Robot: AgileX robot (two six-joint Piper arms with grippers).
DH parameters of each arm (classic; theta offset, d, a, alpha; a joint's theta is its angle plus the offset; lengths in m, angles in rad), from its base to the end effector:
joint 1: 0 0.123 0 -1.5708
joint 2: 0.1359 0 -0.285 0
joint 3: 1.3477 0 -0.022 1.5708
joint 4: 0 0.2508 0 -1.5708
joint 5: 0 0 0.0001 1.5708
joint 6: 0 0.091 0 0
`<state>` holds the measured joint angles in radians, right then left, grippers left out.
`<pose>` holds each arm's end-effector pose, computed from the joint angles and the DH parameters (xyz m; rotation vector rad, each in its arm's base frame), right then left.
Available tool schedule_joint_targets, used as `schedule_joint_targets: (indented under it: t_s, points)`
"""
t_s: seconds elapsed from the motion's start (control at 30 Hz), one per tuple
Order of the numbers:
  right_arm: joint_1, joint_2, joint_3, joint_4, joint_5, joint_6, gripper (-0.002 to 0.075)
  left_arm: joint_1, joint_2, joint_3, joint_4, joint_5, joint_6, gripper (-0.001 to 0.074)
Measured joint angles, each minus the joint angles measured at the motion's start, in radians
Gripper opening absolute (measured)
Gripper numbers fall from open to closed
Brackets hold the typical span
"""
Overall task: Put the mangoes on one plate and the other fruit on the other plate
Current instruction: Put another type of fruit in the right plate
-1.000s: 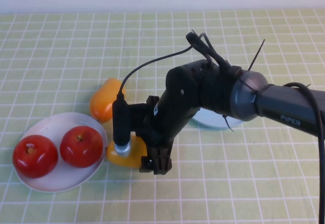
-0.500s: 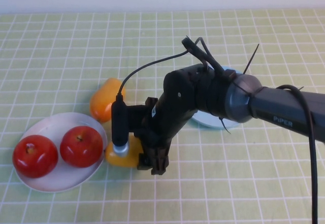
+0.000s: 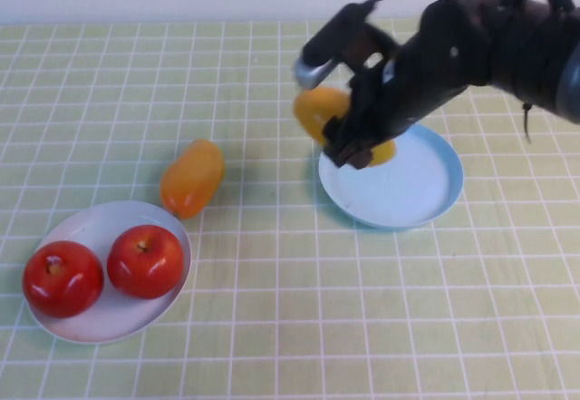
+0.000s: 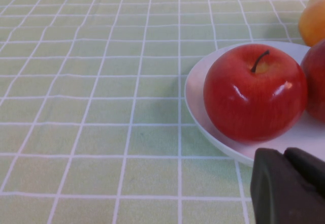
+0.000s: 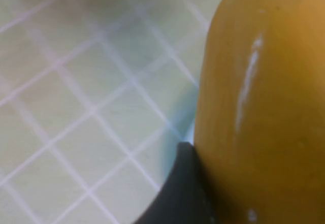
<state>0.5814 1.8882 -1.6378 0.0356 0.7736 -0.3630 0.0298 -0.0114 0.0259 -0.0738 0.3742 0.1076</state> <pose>0.3578 0.2379 0.2868 -1.1231 2.2467 0.1313 0.0527 -0.0009 0.1715 0.0271 1.8711 0.0221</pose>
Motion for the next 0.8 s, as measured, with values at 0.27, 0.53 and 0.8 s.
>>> schedule_joint_targets:
  t_s: [0.27, 0.53, 0.8]
  points:
    - [-0.089, 0.079, 0.0, 0.022, 0.057, 0.265, 0.0537, 0.0, 0.0, 0.0, 0.0, 0.0, 0.0, 0.0002]
    - [-0.091, 0.18, 0.0, 0.1, 0.014, 0.345, 0.0537, 0.0, 0.0, 0.0, 0.0, 0.0, 0.0, 0.0002]
    - [-0.093, 0.22, -0.026, 0.104, -0.007, 0.402, 0.0556, 0.0, 0.0, 0.0, 0.0, 0.0, 0.0, 0.0002]
